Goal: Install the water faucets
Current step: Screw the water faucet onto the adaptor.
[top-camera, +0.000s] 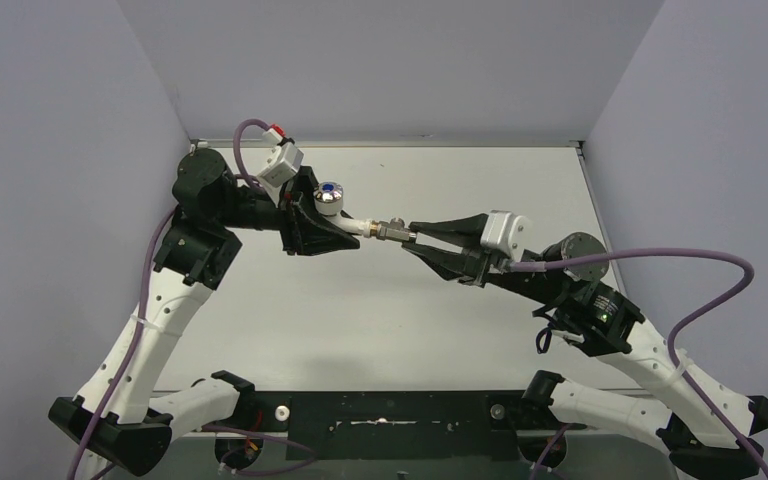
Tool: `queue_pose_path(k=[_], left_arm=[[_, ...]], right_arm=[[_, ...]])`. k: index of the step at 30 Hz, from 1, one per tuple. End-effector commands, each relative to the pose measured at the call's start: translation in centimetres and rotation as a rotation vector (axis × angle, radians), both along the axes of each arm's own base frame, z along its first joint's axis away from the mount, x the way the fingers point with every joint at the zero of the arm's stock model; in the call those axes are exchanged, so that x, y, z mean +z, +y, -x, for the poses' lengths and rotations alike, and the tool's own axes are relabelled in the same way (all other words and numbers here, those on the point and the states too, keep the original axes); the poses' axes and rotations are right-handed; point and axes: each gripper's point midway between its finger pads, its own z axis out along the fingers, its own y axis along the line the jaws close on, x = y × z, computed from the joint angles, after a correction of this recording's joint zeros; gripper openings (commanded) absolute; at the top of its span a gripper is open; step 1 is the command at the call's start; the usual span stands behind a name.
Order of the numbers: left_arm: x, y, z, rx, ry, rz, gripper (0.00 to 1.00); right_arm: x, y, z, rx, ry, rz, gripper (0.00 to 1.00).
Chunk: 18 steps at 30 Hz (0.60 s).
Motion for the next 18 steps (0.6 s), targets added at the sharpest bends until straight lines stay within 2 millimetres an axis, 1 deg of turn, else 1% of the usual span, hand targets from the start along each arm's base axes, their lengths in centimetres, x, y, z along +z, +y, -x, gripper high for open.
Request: queue_pose_path(k=[1,3,8,11,15,16,18], left_arm=[[2.1,0.4,1.5,-0.042,-0.114,0.028,0.0],[2.1,0.4,1.6,-0.042,-0.12,0.028,0.0],[2.0,0.4,1.5,-0.04,-0.124,0.028,0.0],[2.1,0.4,1.5,-0.038,-0.125,0.029,0.0],[2.2,0.4,1.5,-0.037,-0.127,0.03,0.0],[2.1,0.4,1.4,-0.037,-0.126,0.029,0.0],[2.2,0.5,1.5,-0.035,-0.128,0.029,0.0]], right_arm=[[2.8,-0.4,-0.2,-0.015,0.164,-0.154,0.0],[2.7,-0.3,-0.3,-0.013,0.231,-0.162,0.0],[0.7,0.5,-0.6,-0.009,0.404,-0.156,0.0],[0.0,0.7,-0.7,-0.01,0.481,-0.183,0.0],[-0.4,0.8,-0.9,-0.015,0.549,-0.216,0.0],[-0.5,0.7,-0.9,-0.021,0.549,-0.213,0.02],[-0.7,0.4,-1.1,-0.04,0.534,-0.204,0.14]])
